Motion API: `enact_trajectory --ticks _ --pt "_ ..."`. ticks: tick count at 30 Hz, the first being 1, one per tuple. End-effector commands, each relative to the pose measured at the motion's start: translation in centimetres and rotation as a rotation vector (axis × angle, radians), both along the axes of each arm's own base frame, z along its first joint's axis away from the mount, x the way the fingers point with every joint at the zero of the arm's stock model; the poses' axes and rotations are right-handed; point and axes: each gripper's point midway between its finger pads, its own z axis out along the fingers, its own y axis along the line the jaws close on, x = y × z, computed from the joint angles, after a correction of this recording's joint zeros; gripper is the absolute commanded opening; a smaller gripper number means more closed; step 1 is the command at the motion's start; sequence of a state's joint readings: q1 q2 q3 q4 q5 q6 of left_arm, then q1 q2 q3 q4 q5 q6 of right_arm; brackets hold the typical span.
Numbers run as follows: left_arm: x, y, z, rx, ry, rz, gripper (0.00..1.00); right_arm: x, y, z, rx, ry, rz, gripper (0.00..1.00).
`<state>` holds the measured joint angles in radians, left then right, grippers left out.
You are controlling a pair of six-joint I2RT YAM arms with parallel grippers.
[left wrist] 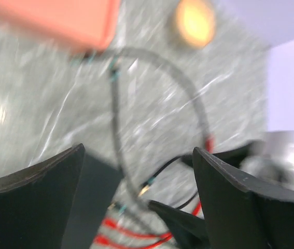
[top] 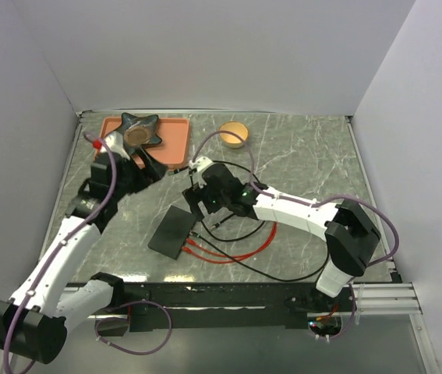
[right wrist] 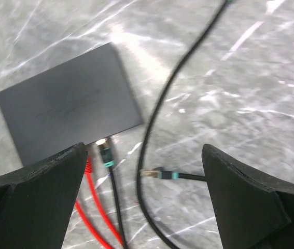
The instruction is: Insert the plug into the switch port
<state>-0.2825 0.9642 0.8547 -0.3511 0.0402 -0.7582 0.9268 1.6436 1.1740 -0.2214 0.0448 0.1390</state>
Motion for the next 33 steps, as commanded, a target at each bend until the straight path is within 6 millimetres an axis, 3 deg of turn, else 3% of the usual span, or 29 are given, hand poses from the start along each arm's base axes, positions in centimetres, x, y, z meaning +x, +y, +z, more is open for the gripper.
enact_trajectory --ticks 1,4,6,9,10,13,15,20,21,25,30,32,33 --pt "1.1 0.3 7.9 -0.027 -0.139 0.025 0.91 2.2 -0.4 4.1 0.08 -0.049 -0.085 0.99" --pt "1.9 -1.0 9.9 -0.104 -0.161 -0.004 0.91 3.1 -0.2 4.3 0.069 -0.049 -0.12 0.99" --pt "1.7 -2.3 9.7 -0.155 -0.146 -0.055 0.9 3.4 -0.2 2.9 0.032 -0.028 -0.14 0.99" --pt "0.6 -2.9 5.9 -0.205 -0.117 -0.072 0.9 4.0 -0.1 1.4 -0.001 -0.005 -0.173 0.99" --pt "0.0 -2.7 3.4 -0.213 -0.102 -0.063 0.9 4.3 0.1 0.5 -0.014 0.003 -0.183 0.99" --pt "-0.5 -2.1 -0.2 -0.186 -0.045 -0.036 0.91 5.4 1.0 -0.7 -0.03 0.011 -0.209 0.99" --pt "-0.5 -1.6 -0.7 -0.125 -0.019 -0.033 0.91 6.1 1.3 -1.4 -0.055 0.02 -0.237 0.98" --pt "-0.4 -1.2 0.9 -0.094 -0.039 -0.03 0.91 9.3 4.1 -2.5 -0.063 0.024 -0.258 0.9" --pt "-0.5 -1.0 1.1 -0.097 -0.046 -0.02 0.91 10.0 4.0 -2.8 -0.065 0.033 -0.273 0.85" --pt "-1.2 -0.4 2.8 -0.107 -0.106 -0.002 0.91 12.5 4.4 -3.9 -0.061 0.074 -0.321 0.79" --pt "-1.6 -0.1 4.0 -0.1 -0.128 0.0 0.91 14.5 4.6 -4.7 -0.045 0.124 -0.345 0.58" --pt "-1.6 -0.1 4.3 -0.1 -0.136 -0.003 0.92 15.5 4.6 -5.6 -0.067 0.153 -0.361 0.57" --pt "-1.6 -0.1 4.2 -0.099 -0.135 -0.001 0.92 16.2 5.3 -4.6 -0.046 0.142 -0.356 0.55"
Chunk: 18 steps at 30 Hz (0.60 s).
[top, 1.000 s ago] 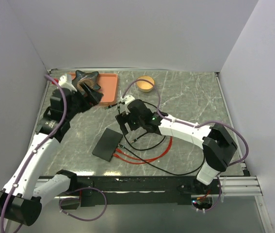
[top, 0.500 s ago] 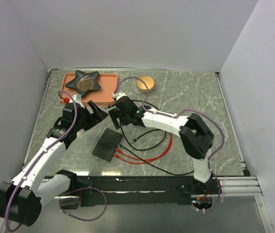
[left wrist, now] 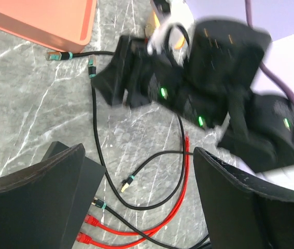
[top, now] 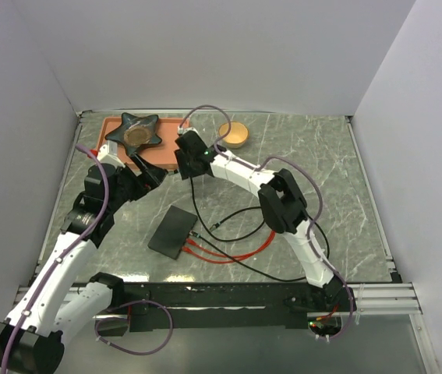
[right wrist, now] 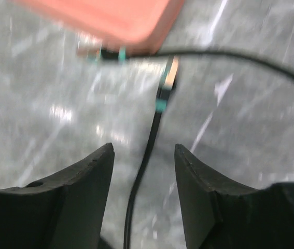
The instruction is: Insert the plug into the switch port
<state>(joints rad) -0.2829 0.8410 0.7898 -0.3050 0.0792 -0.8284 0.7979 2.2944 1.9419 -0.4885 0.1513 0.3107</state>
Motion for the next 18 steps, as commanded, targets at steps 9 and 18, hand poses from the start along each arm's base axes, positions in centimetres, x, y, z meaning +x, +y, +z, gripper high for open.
enact_trajectory --ticks 9,18 --pt "0.4 0.2 1.6 0.022 -0.046 0.004 0.92 1.4 -0.1 -3.8 -0.018 0.116 -0.05 0.46" --pt "0.4 0.1 1.8 0.013 -0.051 -0.003 0.92 1.2 0.2 -4.1 -0.039 0.137 -0.003 0.1"
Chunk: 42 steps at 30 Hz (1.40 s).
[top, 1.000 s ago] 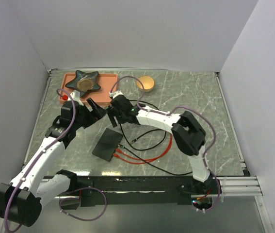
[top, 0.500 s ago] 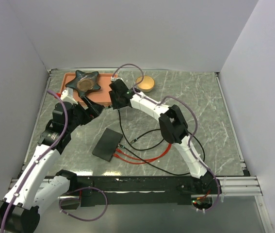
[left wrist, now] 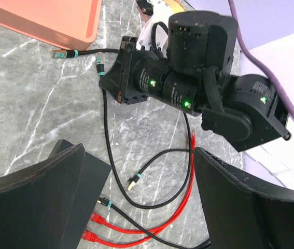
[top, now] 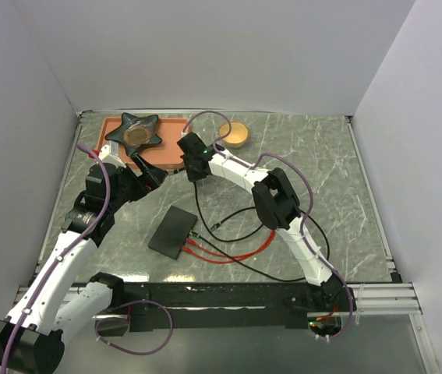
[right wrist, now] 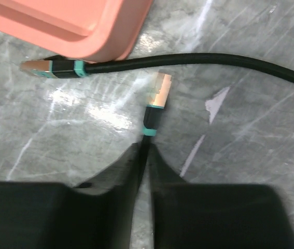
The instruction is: Insert the plug into the switch port
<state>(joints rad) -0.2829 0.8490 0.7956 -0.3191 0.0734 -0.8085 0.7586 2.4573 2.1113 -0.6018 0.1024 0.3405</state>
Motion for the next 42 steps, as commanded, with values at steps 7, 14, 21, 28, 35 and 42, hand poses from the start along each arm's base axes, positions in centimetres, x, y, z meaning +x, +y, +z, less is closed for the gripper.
enact_trajectory --ticks 7,14,21,28,35,42 --pt "0.0 0.4 2.1 -0.001 -0.069 0.018 0.92 -0.9 0.0 2.7 0.021 -0.006 0.068 0.0" --pt "0.4 -0.1 1.4 0.0 -0.055 -0.005 0.92 -2.9 -2.9 11.5 0.086 -0.169 0.13 0.0" --pt "0.7 -1.2 1.1 -0.02 -0.063 -0.057 0.92 -7.0 -6.5 17.6 0.145 -0.295 0.222 0.0" --pt "0.9 -3.4 1.0 -0.082 -0.084 -0.167 0.9 -14.6 -6.7 18.3 0.324 -0.229 0.471 0.0" --pt "0.5 -5.8 -0.5 -0.147 -0.072 -0.307 0.87 -19.1 -7.2 15.6 0.443 -0.144 0.538 0.0" --pt "-3.5 -6.8 -2.7 -0.265 -0.087 -0.406 0.83 -22.0 -7.6 13.4 0.531 -0.081 0.568 0.0"
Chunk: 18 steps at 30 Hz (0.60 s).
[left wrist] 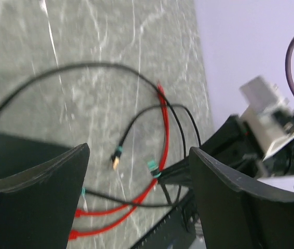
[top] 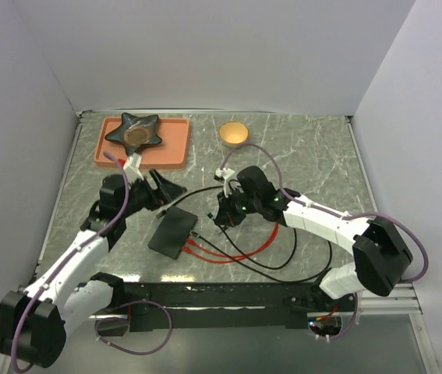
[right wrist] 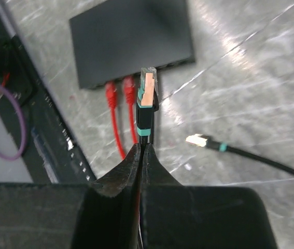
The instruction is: Insert the plug into the switch port
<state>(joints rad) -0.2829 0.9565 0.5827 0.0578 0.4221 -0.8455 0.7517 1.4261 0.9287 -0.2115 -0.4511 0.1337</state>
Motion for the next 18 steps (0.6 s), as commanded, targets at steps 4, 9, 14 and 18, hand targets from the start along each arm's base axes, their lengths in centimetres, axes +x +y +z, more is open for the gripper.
enact_trajectory --ticks 4,9,14,18 --pt "-3.9 -0.2 1.3 -0.169 -0.107 -0.034 0.83 -1.4 0.2 2.6 0.159 -0.046 0.017 0.0" --pt "-4.5 0.0 1.1 -0.147 -0.077 -0.021 0.82 -1.4 -0.2 3.3 0.147 -0.082 -0.01 0.0" --pt "-4.3 -1.2 -0.4 -0.132 0.002 -0.04 0.79 -1.4 0.0 3.5 0.104 -0.105 -0.033 0.0" --pt "-4.1 -3.2 -0.8 -0.089 0.042 -0.073 0.78 -1.7 0.4 3.6 0.055 -0.139 -0.042 0.0"
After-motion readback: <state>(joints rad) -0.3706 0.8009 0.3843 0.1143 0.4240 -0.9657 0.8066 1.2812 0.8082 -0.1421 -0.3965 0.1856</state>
